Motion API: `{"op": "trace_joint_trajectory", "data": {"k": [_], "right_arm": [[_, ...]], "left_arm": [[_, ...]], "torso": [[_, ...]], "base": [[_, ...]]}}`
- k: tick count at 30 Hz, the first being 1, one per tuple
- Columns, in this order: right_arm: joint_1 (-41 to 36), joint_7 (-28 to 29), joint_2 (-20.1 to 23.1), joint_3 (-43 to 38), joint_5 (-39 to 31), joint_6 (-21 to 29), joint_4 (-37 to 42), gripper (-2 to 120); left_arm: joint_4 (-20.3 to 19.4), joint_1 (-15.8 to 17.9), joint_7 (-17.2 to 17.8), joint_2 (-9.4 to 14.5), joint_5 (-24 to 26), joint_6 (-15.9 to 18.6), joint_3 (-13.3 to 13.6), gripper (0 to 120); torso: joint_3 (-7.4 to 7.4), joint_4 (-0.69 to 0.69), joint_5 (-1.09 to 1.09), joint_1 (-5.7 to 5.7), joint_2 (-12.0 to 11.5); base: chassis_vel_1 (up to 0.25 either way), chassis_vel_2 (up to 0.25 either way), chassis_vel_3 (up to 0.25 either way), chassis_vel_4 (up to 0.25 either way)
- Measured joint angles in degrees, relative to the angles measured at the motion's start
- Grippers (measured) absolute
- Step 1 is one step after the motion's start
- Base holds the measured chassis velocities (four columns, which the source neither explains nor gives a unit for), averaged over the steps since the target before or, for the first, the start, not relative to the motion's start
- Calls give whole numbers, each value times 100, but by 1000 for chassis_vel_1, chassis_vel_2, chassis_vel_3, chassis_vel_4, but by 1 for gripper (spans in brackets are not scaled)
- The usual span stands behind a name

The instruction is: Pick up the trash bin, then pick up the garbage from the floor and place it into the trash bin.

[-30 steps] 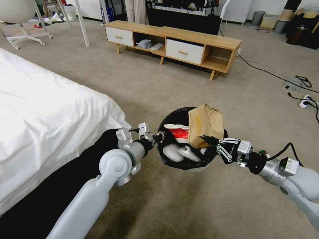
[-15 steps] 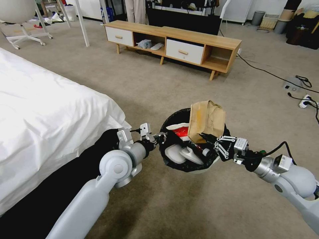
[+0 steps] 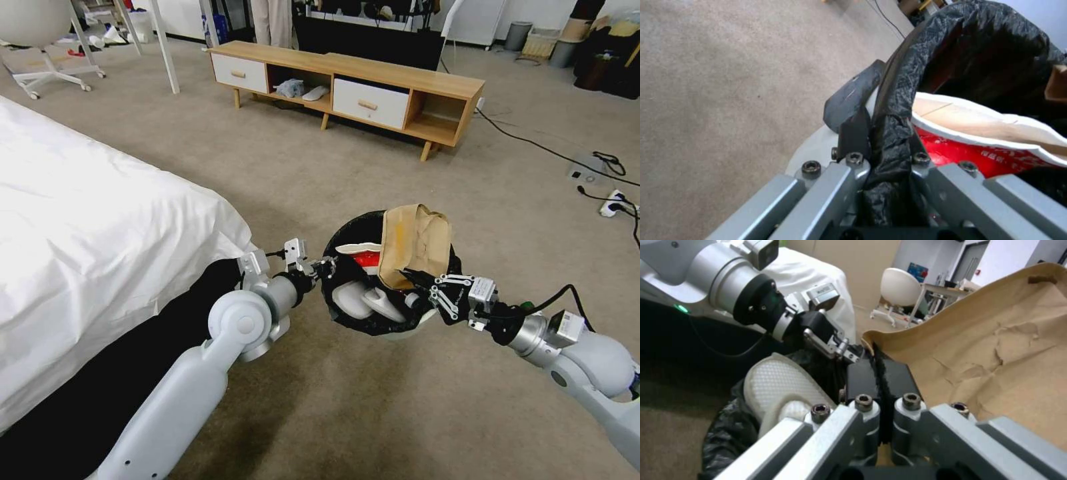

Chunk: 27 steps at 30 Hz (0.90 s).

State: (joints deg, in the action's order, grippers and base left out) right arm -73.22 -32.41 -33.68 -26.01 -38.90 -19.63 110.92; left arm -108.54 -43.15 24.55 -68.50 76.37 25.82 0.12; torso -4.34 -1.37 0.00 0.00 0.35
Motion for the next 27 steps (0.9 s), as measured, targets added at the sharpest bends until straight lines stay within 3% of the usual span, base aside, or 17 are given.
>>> {"op": "trace_joint_trajectory", "data": {"k": [27], "right_arm": [[-76, -33, 19, -94, -9, -31, 116, 0]], "left_arm": [[308, 145, 47, -176, -13, -93, 24, 3]], "torso": [[0, 0, 0, 0, 0]], "base": [[0, 0, 0, 0]]}}
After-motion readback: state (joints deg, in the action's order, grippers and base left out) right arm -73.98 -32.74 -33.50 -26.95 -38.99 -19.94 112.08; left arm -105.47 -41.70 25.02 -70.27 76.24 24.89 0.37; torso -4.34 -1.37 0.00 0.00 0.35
